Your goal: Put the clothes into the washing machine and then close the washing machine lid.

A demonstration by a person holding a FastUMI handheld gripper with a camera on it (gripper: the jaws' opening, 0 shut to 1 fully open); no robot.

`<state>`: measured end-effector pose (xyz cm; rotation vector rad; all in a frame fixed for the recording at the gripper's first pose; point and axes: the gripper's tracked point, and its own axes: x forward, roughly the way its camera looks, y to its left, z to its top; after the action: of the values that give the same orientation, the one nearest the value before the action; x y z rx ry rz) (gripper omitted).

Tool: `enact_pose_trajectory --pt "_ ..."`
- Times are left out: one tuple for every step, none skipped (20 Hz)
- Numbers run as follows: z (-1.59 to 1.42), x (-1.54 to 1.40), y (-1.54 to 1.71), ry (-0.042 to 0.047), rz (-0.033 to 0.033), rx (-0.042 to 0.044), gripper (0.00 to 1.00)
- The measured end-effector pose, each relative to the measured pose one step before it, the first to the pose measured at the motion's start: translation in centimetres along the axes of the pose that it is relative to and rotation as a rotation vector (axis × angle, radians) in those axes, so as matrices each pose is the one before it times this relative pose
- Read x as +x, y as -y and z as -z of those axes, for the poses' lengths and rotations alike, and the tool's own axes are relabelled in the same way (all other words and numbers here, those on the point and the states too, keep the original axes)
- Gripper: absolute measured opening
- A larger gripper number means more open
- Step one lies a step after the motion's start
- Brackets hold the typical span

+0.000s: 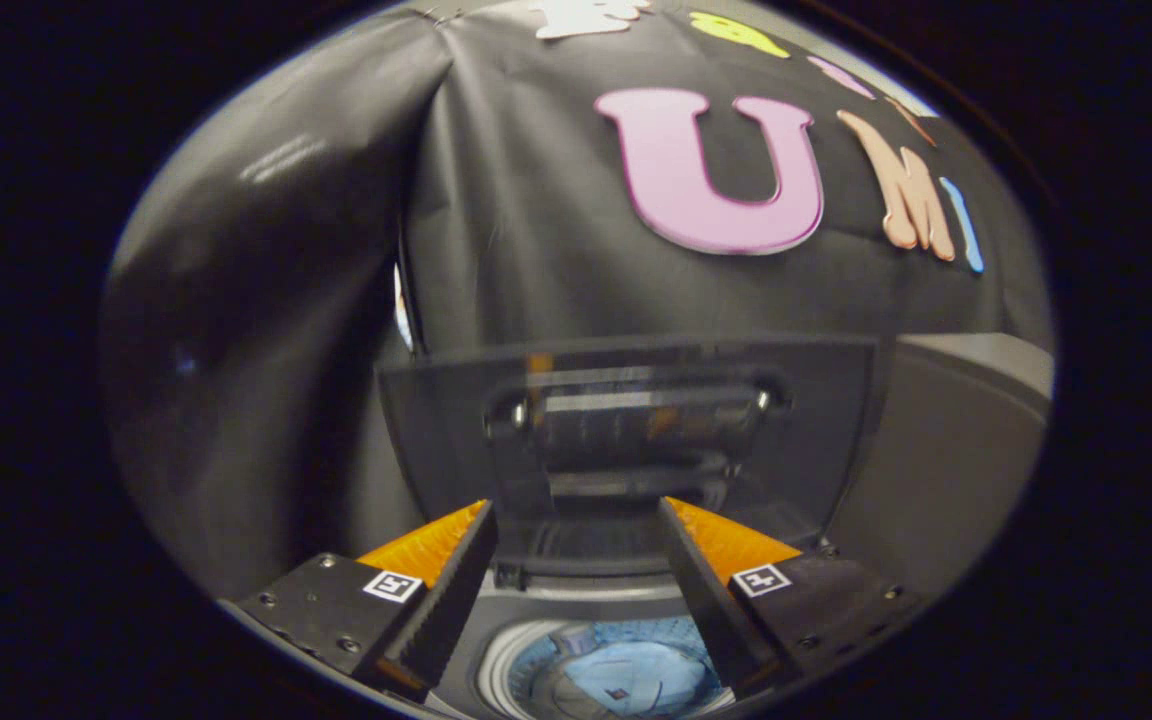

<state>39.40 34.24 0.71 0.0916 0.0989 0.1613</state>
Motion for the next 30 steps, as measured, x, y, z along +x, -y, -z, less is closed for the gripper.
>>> enact_pose_trajectory --pt "-2.479 -0.238 0.369 0.04822 0.01419 -0.00086 0.97" --pt "-2.277 0.114 0.376 0.03526 0.01091 -0.00554 0.97" --pt "-1.996 0.285 0.334 0.02143 0.00727 -0.00069 0.97" --pt "-1.941 0.465 0.256 0.02137 0.00019 0.00084 0.96" --pt "-1.401 0.679 0.211 0.01924 -0.00568 0.00627 0.96" --pt "-1.252 0.764 0.256 0.01409 -0.00355 0.00084 0.96" --pt "-1.057 1.119 0.486 0.01278 0.00701 -0.00313 0.96" --pt "-0.315 1.232 0.731 -0.00558 0.01582 -0.00024 0.96" --pt "0.516 1.278 0.623 -0.02146 0.01321 0.00413 0.96" --pt "0.435 1.06 0.478 -0.01512 0.01103 0.00244 0.96" --pt "0.762 0.806 0.298 -0.02014 0.00589 -0.00188 0.96" --pt "0.899 0.925 0.297 -0.02595 -0.00027 -0.01472 0.96" --pt "0.609 0.714 0.35 -0.02085 0.0013 -0.0175 0.97" --pt "0.474 0.709 0.531 -0.01163 0.00784 -0.01155 0.97" --pt "0.301 0.526 0.311 -0.00177 0.00174 0.00952 0.97" --pt "0.462 0.614 0.097 -0.00648 -0.00126 0.01294 0.97" --pt "0.607 0.527 0.151 -0.01571 0.00671 0.0032 0.97" --pt "0.604 0.264 -0.08 -0.01817 0.00175 -0.00448 0.97" --pt "0.339 0.287 -0.241 -0.00997 -0.00401 -0.01371 0.97" --pt "0.4 0.416 -0.091 -0.01296 -0.00194 -0.02014 0.97" --pt "0.711 0.395 -0.192 -0.02439 -0.00646 -0.02046 0.97" --pt "0.437 0.062 0.317 -0.02532 0.00042 -0.00097 0.97" --pt "-0.649 0.003 0.168 0.04105 0.00165 0.02813 0.96" --pt "0.309 -0.444 0.097 -0.02159 -0.00849 0.00515 0.95" --pt "-0.052 -0.063 -0.302 0.01549 -0.00283 -0.0144 0.95" --pt "-0.049 0.092 0.151 -0.00421 0.00135 0.00051 0.96" --pt "0.096 -0.187 -0.066 -0.0137 0.00081 0.01007 0.96" --pt "0.067 -0.021 -0.08 -0.00092 -0.00357 -0.00764 0.97" --pt "0.269 -0.013 0.112 -0.01007 -0.0046 -0.00348 0.97" --pt "-0.181 -0.102 -0.064 0.00471 -0.0029 -0.00118 0.97"
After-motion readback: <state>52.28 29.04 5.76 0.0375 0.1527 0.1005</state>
